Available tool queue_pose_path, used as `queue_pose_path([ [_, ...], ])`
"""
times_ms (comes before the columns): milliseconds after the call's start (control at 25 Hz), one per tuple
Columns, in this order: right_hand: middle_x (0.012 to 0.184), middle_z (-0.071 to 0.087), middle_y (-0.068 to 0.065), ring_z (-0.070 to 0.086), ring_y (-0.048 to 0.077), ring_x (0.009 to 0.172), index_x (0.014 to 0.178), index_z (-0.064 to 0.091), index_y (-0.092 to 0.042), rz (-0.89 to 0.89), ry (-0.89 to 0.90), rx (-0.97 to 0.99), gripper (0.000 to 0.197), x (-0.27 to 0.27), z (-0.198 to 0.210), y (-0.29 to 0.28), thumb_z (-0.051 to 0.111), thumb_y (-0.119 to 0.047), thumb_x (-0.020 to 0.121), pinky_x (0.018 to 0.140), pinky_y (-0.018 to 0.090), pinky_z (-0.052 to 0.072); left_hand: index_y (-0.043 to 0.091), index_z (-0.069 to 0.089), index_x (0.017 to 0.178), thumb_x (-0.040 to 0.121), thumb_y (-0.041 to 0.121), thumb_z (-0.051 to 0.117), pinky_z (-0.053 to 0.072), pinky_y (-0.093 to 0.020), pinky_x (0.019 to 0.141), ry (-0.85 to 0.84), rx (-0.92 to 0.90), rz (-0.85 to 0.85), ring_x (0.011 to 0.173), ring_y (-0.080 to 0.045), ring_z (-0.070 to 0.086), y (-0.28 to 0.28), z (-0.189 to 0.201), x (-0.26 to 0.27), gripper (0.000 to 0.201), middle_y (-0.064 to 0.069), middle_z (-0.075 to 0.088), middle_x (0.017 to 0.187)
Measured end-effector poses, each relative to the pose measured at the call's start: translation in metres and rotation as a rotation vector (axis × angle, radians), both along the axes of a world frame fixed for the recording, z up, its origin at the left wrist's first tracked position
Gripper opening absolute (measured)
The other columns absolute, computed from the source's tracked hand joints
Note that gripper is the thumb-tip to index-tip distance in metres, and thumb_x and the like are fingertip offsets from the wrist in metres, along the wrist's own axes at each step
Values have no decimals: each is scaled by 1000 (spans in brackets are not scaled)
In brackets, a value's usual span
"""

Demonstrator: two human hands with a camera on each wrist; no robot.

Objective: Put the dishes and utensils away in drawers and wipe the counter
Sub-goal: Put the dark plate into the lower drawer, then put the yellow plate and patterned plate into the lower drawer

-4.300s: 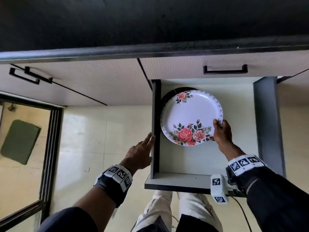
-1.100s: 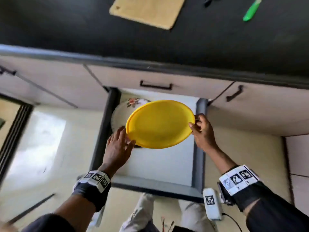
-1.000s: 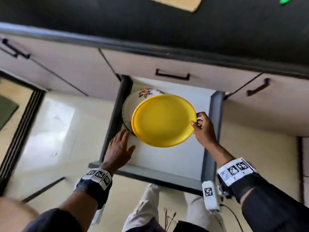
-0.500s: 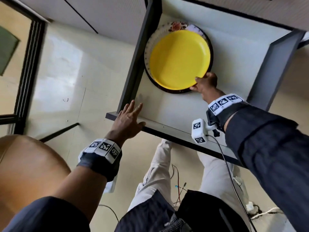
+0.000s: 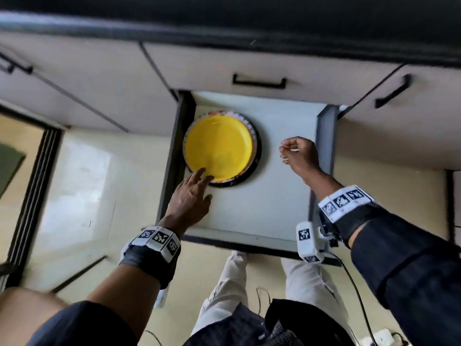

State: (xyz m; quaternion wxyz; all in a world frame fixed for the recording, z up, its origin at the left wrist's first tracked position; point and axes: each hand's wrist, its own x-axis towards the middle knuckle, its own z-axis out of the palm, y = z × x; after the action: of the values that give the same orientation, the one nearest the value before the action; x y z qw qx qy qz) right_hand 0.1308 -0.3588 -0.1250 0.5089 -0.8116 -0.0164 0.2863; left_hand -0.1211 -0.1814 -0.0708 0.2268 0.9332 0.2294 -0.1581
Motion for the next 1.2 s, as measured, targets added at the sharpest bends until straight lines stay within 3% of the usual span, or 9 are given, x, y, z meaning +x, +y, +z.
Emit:
queue_pose_path([
  [200,72,63,12,55,7,46,81,61,-13,-272,-180,164,18,92,108,-125,63,4,88,47,19,47,16,61,121,81,16,58,47,-43,91,-338,127,-414,118,-33,54,-64,70,168,40,-9,54,136],
  [320,69,64,15,54,10,45,81,61,-9,-451,-310,164,15,143,152,-222,63,4,88,44,20,45,17,60,119,77,8,64,45,-40,94,-504,122,-656,116,-30,54,-139,112,280,44,-7,56,132],
  [480,73,68,15,59,11,51,89,65,-1,-613,-397,83,1,201,182,-332,66,-1,88,48,21,48,19,59,126,80,15,65,43,-41,100,-619,82,-786,122,-27,52,-235,146,404,47,-4,54,136],
  [560,78,70,12,62,16,56,91,67,-4,-673,-407,39,5,234,184,-382,69,-7,87,52,25,50,23,46,142,88,27,63,30,-40,112,-537,62,-796,140,-26,36,-279,151,464,57,-2,39,152],
  [640,82,71,11,63,18,56,89,68,-8,-730,-389,6,6,269,180,-421,71,-12,86,55,28,51,28,22,154,97,43,50,11,-41,122,-334,39,-775,151,-24,8,-317,148,517,65,1,12,163],
  [760,86,70,13,62,20,56,84,63,-12,-837,-299,56,11,317,176,-457,72,-17,87,54,29,52,41,-4,154,99,58,28,-8,-52,120,-66,123,-774,149,-26,-18,-354,131,568,66,4,-19,162],
  [920,75,60,16,56,24,56,78,55,-9,-1052,-181,247,29,381,177,-480,68,-32,91,51,31,51,57,-17,145,93,69,31,-15,-55,115,41,189,-774,144,-25,-31,-364,121,594,72,9,-35,155],
  [1080,78,67,10,61,16,46,97,57,-7,-1287,-20,228,62,426,171,-496,73,-63,74,48,25,54,61,-20,141,90,71,36,-18,-54,114,97,156,-794,141,-23,-36,-361,131,602,76,12,-41,152],
  [1200,89,65,9,56,15,45,111,53,-7,-1423,-82,242,66,450,174,-504,80,-49,68,41,21,47,62,-20,140,90,70,37,-19,-54,113,109,129,-800,140,-23,-38,-361,133,601,77,12,-41,151],
])
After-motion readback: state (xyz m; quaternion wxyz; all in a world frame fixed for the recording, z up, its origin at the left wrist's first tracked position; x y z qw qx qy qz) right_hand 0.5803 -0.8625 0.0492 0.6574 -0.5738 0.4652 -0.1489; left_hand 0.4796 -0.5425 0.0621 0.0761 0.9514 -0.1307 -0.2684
